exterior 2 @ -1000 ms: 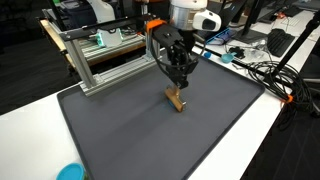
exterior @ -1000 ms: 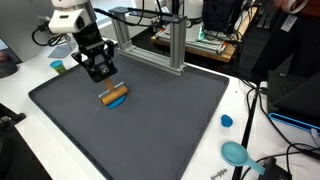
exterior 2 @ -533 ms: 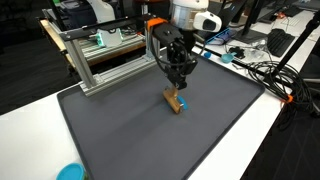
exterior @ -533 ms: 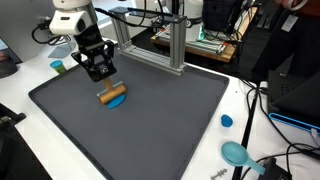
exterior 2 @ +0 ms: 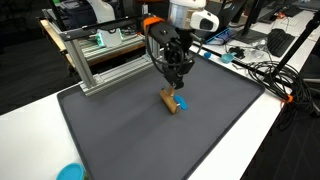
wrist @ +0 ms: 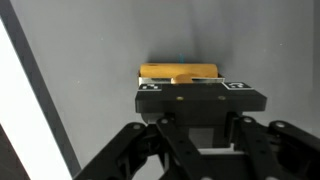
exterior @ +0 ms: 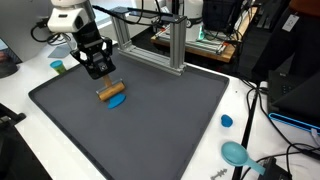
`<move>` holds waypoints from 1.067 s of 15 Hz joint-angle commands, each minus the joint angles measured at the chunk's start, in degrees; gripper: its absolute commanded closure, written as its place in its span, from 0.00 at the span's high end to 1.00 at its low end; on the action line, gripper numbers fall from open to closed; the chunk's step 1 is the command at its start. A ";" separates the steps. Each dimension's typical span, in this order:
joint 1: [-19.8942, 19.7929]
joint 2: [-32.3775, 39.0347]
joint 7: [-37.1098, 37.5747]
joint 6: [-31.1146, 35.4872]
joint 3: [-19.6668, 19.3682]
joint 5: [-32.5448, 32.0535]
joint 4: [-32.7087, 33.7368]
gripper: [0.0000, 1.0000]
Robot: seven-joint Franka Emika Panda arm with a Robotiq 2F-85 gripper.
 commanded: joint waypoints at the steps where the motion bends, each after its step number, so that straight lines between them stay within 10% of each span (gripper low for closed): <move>1: -3.12 -5.14 -6.97 -2.76 2.46 4.73 -2.15 0.22; 16: -5.03 -0.85 -20.12 3.48 3.29 14.97 -2.61 0.22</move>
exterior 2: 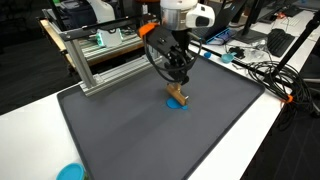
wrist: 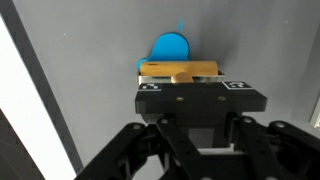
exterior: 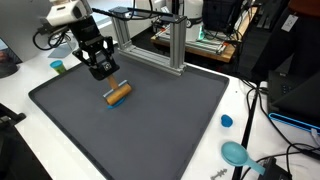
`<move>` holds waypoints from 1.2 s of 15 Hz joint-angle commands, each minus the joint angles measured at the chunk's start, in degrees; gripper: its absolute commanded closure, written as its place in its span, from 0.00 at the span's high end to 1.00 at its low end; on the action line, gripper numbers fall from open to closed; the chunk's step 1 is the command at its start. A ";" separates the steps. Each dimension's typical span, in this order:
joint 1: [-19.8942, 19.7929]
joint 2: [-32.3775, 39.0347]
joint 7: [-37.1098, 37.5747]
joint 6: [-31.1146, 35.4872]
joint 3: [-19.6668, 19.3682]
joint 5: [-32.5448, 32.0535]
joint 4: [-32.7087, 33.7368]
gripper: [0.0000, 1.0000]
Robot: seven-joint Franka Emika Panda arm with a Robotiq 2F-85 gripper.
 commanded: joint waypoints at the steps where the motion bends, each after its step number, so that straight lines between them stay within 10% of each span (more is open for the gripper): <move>1: -0.70 0.18 -3.29 4.54 0.65 1.48 -1.88 0.22; 18: -1.47 1.87 -5.34 0.59 1.62 7.27 -1.25 0.22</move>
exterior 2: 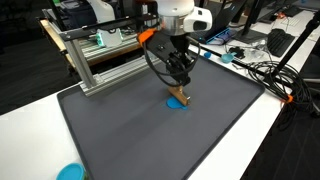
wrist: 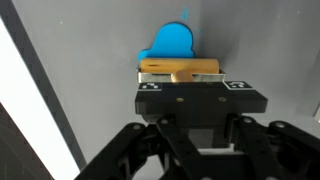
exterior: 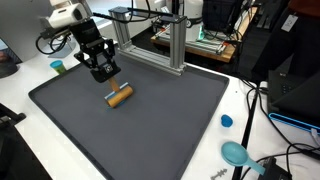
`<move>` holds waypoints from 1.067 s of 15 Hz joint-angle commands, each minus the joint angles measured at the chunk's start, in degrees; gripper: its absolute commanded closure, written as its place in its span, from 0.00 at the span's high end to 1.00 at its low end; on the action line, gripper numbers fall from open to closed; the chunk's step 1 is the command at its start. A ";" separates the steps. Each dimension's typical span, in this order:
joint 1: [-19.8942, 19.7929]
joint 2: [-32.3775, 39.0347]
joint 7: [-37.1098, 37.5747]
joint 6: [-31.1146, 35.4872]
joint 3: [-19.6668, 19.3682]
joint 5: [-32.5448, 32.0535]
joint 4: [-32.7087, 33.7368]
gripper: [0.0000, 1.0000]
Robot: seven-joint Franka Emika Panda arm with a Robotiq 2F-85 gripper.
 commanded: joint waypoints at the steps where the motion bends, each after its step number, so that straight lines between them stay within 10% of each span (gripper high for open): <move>1: -0.70 1.21 -1.69 -0.20 1.39 3.08 -0.91 0.22; 11: 1.70 -13.36 12.38 -4.23 -0.87 1.31 -3.68 0.22; 16: 6.54 -26.88 33.58 -6.98 -3.44 -8.36 -8.97 0.22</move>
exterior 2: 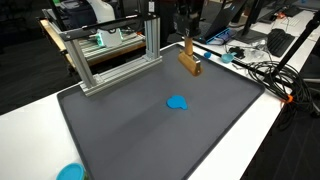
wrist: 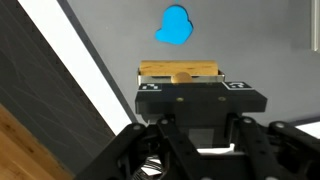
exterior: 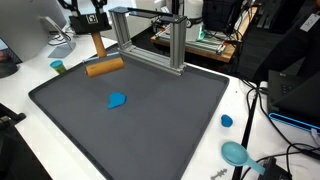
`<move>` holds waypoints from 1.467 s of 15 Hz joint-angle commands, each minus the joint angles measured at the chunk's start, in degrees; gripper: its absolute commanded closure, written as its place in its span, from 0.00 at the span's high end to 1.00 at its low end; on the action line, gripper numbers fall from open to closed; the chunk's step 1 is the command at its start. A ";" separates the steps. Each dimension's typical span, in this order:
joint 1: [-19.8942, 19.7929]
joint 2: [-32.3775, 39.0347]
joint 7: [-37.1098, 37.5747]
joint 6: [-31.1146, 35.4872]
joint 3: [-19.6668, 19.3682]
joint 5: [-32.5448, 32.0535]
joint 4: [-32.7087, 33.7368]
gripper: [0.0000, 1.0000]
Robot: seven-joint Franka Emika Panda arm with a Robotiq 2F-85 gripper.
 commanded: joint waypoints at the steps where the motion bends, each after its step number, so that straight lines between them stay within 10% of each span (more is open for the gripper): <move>1: 3.92 -11.04 15.48 -2.53 -1.78 -7.92 -7.32 0.22; 5: 6.08 -18.21 29.94 -8.01 -1.10 -14.93 -13.56 0.22; 6: 6.09 -13.64 25.01 -6.43 -1.82 -12.27 -8.90 0.47; 10: 6.96 -16.77 28.89 -7.90 -1.86 -13.58 -12.59 0.47; 11: 6.95 -16.78 28.94 -7.89 -1.91 -13.60 -12.71 0.22; 22: 6.12 -21.02 64.91 -8.31 -3.16 -11.13 -20.25 0.22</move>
